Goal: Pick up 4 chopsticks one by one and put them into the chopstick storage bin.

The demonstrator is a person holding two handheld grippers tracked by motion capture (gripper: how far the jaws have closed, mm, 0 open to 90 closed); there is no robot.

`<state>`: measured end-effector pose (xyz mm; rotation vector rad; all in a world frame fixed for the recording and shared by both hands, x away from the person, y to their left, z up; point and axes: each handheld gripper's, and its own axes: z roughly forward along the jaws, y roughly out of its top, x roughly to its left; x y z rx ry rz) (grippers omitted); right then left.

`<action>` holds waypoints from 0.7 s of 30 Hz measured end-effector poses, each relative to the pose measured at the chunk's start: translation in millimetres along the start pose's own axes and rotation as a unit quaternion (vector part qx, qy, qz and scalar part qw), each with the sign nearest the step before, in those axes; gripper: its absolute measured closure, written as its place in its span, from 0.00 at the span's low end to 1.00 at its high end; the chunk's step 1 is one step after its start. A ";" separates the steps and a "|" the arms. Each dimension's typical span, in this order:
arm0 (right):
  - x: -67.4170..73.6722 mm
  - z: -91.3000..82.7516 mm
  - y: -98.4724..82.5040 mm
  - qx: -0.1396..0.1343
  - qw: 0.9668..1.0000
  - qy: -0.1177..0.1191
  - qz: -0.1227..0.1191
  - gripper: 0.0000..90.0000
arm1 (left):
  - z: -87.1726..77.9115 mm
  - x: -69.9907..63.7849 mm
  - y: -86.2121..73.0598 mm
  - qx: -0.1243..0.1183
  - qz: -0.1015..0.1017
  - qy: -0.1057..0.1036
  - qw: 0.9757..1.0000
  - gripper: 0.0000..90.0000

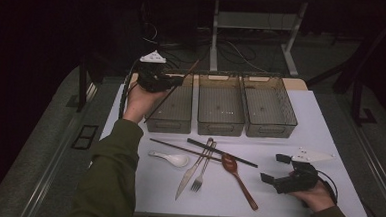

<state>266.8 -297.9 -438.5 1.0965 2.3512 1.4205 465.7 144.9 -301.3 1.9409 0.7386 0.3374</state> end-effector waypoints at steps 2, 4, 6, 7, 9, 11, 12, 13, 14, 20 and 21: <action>0.4 -0.2 0.1 -0.001 1.000 0.001 0.001 0.01 | 1.6 4.2 1.8 -0.005 -0.001 0.003 1.000 0.93; 0.2 -0.3 0.2 -0.003 1.000 0.002 0.002 0.01 | 3.8 8.2 3.0 -0.013 -0.002 0.007 1.000 0.93; 0.0 -0.7 0.3 -0.003 1.000 0.003 0.002 0.01 | 6.0 11.8 3.7 -0.023 -0.007 0.012 1.000 0.93; 0.1 -0.8 0.4 -0.005 1.000 0.002 0.002 0.01 | 7.4 13.7 3.5 -0.027 -0.008 0.015 0.999 0.93; 0.0 -0.8 0.4 -0.005 1.000 0.004 0.002 0.01 | 10.4 17.8 1.7 -0.030 -0.009 0.022 0.999 0.93; 0.2 -0.6 0.5 -0.004 1.000 0.004 0.002 0.01 | 13.3 22.3 -1.5 -0.028 -0.006 0.031 0.999 0.93; 0.3 -0.7 0.5 -0.006 1.000 0.004 0.002 0.01 | 14.3 25.2 -3.3 -0.030 -0.009 0.031 0.999 0.93; 0.4 -0.9 0.6 -0.007 1.000 0.004 0.002 0.01 | 15.2 27.5 -5.1 -0.033 -0.013 0.033 0.999 0.93; 0.5 -1.2 0.6 -0.007 1.000 0.004 0.003 0.01 | 15.8 28.8 -6.1 -0.033 -0.015 0.036 0.999 0.93; 0.7 -1.3 0.4 -0.007 1.000 0.004 0.002 0.01 | 21.4 34.5 -12.8 -0.039 -0.021 0.045 0.998 0.93; 0.8 -1.3 0.4 -0.007 1.000 0.005 0.002 0.01 | 22.2 35.4 -14.5 -0.039 -0.021 0.046 0.998 0.93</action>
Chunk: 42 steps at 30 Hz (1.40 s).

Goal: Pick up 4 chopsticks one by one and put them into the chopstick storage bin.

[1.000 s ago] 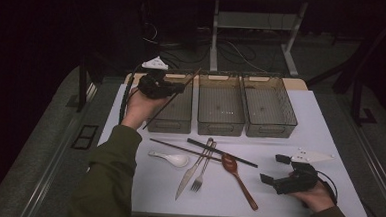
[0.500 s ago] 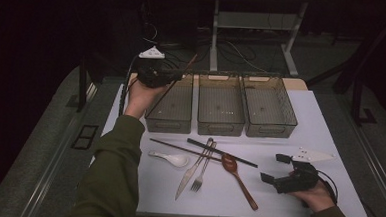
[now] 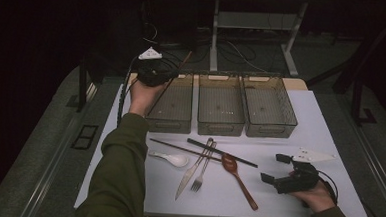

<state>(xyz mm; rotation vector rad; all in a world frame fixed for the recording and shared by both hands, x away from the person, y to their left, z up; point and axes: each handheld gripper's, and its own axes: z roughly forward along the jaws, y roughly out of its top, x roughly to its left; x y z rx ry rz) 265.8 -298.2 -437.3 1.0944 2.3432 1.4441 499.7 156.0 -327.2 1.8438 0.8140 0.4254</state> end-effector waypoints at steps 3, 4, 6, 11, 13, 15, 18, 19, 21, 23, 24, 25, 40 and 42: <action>0.1 0.2 -0.1 0.001 1.000 0.000 0.000 0.01 | 3.3 1.5 -6.6 0.010 -0.004 0.007 1.000 0.93; 0.1 0.2 -0.1 0.001 1.000 0.000 -0.001 0.01 | 4.4 2.3 -9.8 0.009 -0.008 0.008 1.000 0.93; 0.1 -0.1 0.0 0.000 1.000 0.000 0.000 0.01 | 6.6 4.6 -16.9 0.011 -0.018 0.013 1.000 0.93; 0.1 0.1 0.0 0.000 1.000 0.001 -0.001 0.01 | 11.9 9.2 -30.4 0.029 -0.033 0.024 0.999 0.93; 0.0 0.0 0.0 0.000 1.000 0.001 0.000 0.01 | 13.7 9.6 -32.4 0.036 -0.035 0.026 0.998 0.93; -0.1 -0.3 0.1 0.001 1.000 0.001 0.000 0.01 | 15.9 8.6 -33.1 0.043 -0.034 0.031 0.998 0.93; 0.1 -0.3 0.1 0.000 1.000 0.001 0.000 0.01 | 18.4 7.3 -33.7 0.055 -0.032 0.039 0.997 0.93; 0.1 -0.3 0.1 0.000 1.000 0.001 0.000 0.01 | 19.5 7.3 -34.4 0.061 -0.033 0.040 0.997 0.93; 0.3 -0.3 0.2 0.000 1.000 0.001 -0.001 0.01 | 22.3 6.6 -36.0 0.070 -0.034 0.047 0.996 0.93; 0.3 -0.6 0.2 0.000 1.000 0.002 -0.001 0.01 | 24.5 6.2 -37.4 0.078 -0.037 0.051 0.995 0.93; 0.4 -0.8 0.2 0.001 1.000 0.002 -0.001 0.01 | 25.4 6.1 -37.7 0.082 -0.038 0.054 0.994 0.93; 0.3 -0.8 0.2 0.000 1.000 0.002 -0.001 0.01 | 25.9 6.4 -38.1 0.085 -0.039 0.055 0.994 0.92; 0.2 -0.8 0.2 0.000 1.000 0.002 0.000 0.01 | 24.5 6.9 -37.8 0.094 -0.035 0.086 0.991 0.80; 0.3 -0.8 0.2 0.001 1.000 0.002 -0.001 0.01 | 23.2 5.9 -36.8 0.092 -0.033 0.083 0.992 0.79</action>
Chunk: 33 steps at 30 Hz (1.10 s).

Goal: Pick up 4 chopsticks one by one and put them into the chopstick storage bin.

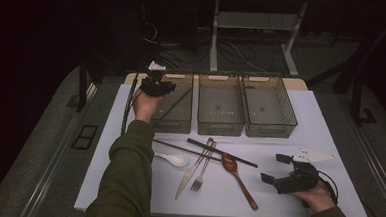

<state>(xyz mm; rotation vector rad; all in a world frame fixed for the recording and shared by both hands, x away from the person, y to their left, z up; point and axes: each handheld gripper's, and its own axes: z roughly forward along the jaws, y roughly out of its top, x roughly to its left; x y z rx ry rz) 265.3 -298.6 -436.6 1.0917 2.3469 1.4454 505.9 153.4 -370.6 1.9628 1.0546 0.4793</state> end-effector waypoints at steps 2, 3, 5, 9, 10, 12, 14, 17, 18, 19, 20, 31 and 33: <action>-0.1 -0.2 0.0 0.000 1.000 0.000 0.000 0.01 | -2.2 -1.9 0.7 -0.002 0.006 -0.005 1.000 0.77; -0.2 -0.3 0.0 -0.001 1.000 0.000 -0.001 0.01 | -3.9 -3.2 1.1 -0.001 0.006 -0.008 1.000 0.75; -0.4 -0.6 -0.1 -0.002 1.000 -0.001 0.000 0.01 | -7.4 -5.2 1.6 -0.002 0.011 -0.016 1.000 0.71; -0.5 -0.5 -0.2 0.000 1.000 -0.002 0.001 0.01 | -15.4 -9.0 2.0 -0.003 0.022 -0.043 0.999 0.64; -0.3 -0.5 -0.2 0.000 1.000 -0.002 0.000 0.01 | -17.9 -10.2 2.3 -0.002 0.028 -0.051 0.998 0.62; -0.1 -0.5 -0.2 -0.002 1.000 -0.002 0.000 0.01 | -23.7 -13.4 2.1 -0.007 0.033 -0.061 0.998 0.59; -0.2 -0.5 -0.2 -0.001 1.000 -0.003 0.001 0.01 | -28.6 -16.2 1.5 -0.003 0.035 -0.074 0.997 0.54; -0.4 -0.1 -0.3 0.000 1.000 -0.004 -0.001 0.01 | -36.2 -19.8 0.0 0.004 0.048 -0.086 0.995 0.51; -0.1 0.0 -0.3 0.001 1.000 -0.003 -0.001 0.01 | -38.8 -20.9 -0.2 0.004 0.052 -0.091 0.995 0.51; 0.2 0.0 -0.3 0.001 1.000 -0.003 -0.001 0.01 | -41.2 -23.1 -0.6 0.001 0.052 -0.093 0.994 0.50; 0.4 -0.1 -0.4 0.001 1.000 -0.003 -0.001 0.01 | -43.8 -24.5 -0.8 -0.001 0.058 -0.097 0.994 0.50; 0.3 0.1 -0.4 0.001 1.000 -0.004 -0.002 0.01 | -67.5 -47.5 -5.9 -0.014 0.111 -0.138 0.984 0.46; 0.2 0.0 -0.5 0.001 1.000 -0.004 -0.001 0.01 | -70.2 -52.0 -7.1 -0.012 0.122 -0.145 0.982 0.44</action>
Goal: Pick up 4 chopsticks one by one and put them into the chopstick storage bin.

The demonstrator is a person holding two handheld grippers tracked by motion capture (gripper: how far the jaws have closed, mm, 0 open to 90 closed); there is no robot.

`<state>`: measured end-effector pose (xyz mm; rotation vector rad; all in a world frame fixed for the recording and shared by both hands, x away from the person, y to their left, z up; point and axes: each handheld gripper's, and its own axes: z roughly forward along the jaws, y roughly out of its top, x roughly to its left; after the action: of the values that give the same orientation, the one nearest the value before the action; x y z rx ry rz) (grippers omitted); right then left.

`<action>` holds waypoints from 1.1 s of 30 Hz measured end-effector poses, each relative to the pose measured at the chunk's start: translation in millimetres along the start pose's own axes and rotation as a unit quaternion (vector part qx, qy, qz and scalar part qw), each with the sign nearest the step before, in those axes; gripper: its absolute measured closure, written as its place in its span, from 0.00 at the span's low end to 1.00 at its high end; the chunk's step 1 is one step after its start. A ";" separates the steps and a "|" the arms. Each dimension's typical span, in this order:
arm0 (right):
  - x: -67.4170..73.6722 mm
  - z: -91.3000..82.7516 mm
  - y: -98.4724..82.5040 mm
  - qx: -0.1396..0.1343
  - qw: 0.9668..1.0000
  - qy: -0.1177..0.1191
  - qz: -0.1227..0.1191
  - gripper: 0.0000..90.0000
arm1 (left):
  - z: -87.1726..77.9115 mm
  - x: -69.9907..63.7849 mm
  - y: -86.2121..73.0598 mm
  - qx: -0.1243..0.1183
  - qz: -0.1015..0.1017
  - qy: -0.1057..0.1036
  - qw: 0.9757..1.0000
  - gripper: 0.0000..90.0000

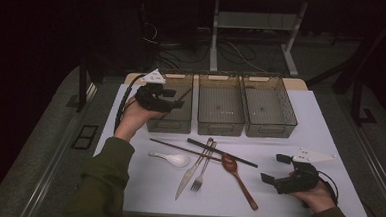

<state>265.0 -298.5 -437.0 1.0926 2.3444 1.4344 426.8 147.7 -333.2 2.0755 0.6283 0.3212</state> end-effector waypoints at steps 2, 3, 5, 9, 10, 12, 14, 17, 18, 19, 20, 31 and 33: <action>0.0 0.1 0.0 0.000 1.000 0.000 0.000 0.01 | -0.3 -4.6 -0.4 0.003 0.009 -0.009 1.000 0.43; 0.1 0.2 0.0 0.001 1.000 0.000 0.000 0.01 | -0.3 -7.0 -0.6 0.004 0.014 -0.011 1.000 0.42; 0.1 0.2 0.0 0.001 1.000 0.000 0.000 0.01 | 0.1 -11.1 -1.5 0.009 0.021 -0.020 1.000 0.41; 0.1 0.2 -0.1 0.001 1.000 0.000 0.000 0.01 | 3.9 -18.7 -3.8 0.022 0.038 -0.036 0.998 0.40; 0.1 0.2 -0.1 0.001 1.000 0.000 0.000 0.01 | 5.1 -20.7 -4.4 0.027 0.044 -0.041 0.998 0.40; -0.1 0.2 -0.1 0.001 1.000 0.000 0.000 0.01 | 7.9 -25.0 -5.4 0.036 0.056 -0.050 0.997 0.39; -0.1 0.1 -0.1 0.001 1.000 0.000 -0.001 0.01 | 10.9 -29.4 -6.6 0.044 0.065 -0.058 0.995 0.39; 0.0 0.1 -0.1 0.001 1.000 0.000 0.000 0.01 | 15.6 -35.4 -8.3 0.056 0.082 -0.074 0.992 0.38; 0.1 0.1 -0.1 0.001 1.000 0.001 0.000 0.01 | 17.2 -37.5 -8.8 0.061 0.086 -0.078 0.991 0.38; 0.0 0.1 -0.1 0.001 1.000 0.000 0.000 0.01 | 18.8 -39.4 -9.4 0.065 0.091 -0.084 0.990 0.38; 0.0 0.1 -0.1 0.001 1.000 0.000 0.000 0.01 | 20.4 -41.2 -10.1 0.067 0.094 -0.090 0.989 0.38; 0.0 0.0 -0.1 0.001 1.000 0.001 -0.001 0.01 | 38.3 -59.2 -24.1 0.119 0.137 -0.137 0.974 0.48; 0.1 0.0 -0.2 0.001 1.000 0.000 -0.001 0.01 | 41.4 -61.1 -26.7 0.128 0.147 -0.142 0.970 0.51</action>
<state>264.8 -298.5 -437.1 1.0900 2.3472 1.4328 386.2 97.1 -377.3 2.4103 0.1956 0.1056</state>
